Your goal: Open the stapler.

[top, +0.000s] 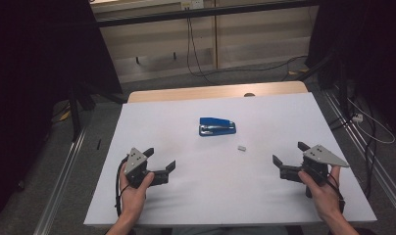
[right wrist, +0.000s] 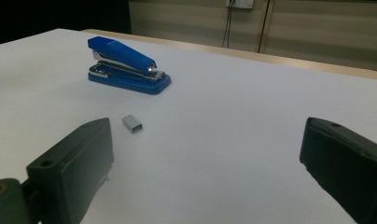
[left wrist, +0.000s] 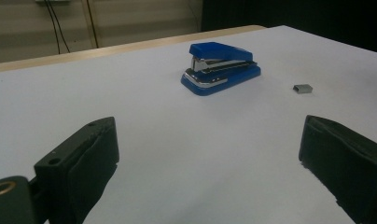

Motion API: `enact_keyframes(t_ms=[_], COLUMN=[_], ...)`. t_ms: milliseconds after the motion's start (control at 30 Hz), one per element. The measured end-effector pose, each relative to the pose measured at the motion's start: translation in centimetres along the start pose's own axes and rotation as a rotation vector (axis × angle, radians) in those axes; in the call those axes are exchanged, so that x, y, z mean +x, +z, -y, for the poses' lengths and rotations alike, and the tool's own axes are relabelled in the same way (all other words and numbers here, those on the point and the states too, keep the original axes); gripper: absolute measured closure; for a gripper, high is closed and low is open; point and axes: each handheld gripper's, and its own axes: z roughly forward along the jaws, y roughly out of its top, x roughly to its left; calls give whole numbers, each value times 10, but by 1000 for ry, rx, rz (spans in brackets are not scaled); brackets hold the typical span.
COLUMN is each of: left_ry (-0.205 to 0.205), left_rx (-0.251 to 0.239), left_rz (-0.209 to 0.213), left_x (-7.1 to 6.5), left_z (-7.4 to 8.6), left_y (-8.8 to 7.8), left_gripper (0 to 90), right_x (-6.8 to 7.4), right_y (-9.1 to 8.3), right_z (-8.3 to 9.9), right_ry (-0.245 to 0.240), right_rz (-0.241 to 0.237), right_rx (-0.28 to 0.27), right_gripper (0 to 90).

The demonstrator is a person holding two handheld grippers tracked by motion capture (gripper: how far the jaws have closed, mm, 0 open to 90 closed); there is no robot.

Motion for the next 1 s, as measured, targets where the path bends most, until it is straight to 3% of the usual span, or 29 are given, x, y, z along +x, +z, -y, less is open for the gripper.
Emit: enact_keyframes(t_ms=[567, 700, 900, 1000], left_ry=[3, 2, 19, 12], left_rx=[11, 8, 18, 34], left_rz=[-18, 37, -11, -2], left_x=[0, -3, -2, -1], left_z=[1, 0, 0, 0], left_y=[0, 0, 2, 3], left_gripper=[49, 49, 48, 46], right_x=[5, 7, 10, 13], right_y=[7, 8, 13, 16], right_z=[0, 0, -1, -2], right_ry=[1, 5, 18, 12], right_rz=[-50, -52, -82, -92], right_rx=[8, 16, 5, 6], right_gripper=[21, 24, 21, 20])
